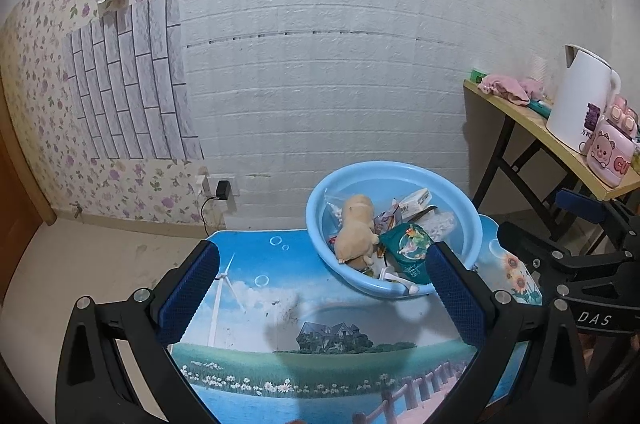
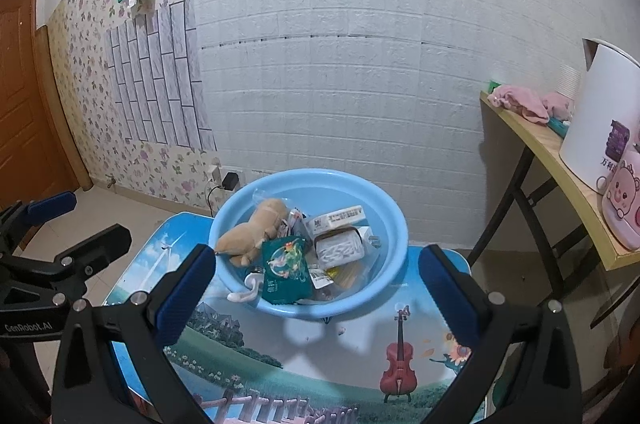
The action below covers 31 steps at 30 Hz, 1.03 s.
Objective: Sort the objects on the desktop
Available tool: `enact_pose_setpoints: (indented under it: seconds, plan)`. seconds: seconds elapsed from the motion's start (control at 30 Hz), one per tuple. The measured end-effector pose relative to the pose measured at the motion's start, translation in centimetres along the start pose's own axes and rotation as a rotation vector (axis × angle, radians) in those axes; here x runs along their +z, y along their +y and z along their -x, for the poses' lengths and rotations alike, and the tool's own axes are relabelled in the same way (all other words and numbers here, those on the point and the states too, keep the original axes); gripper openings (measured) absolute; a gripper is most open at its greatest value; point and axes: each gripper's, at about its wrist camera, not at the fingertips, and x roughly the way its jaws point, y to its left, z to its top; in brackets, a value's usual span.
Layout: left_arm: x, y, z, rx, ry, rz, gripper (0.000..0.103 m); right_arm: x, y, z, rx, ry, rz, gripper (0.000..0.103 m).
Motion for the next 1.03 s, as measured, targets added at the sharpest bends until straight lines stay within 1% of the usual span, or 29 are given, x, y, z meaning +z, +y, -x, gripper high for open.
enact_pose_setpoints:
  seconds: [0.33, 1.03]
  plan:
    - [-0.33, -0.08, 0.07, -0.010, 0.004, -0.001, 0.103, -0.32, 0.13, 0.15, -0.005, 0.007, -0.007, 0.103]
    - [-0.83, -0.48, 0.48, -0.005, 0.002, -0.007, 0.103, -0.46, 0.22, 0.37, -0.005, 0.007, -0.009, 0.103]
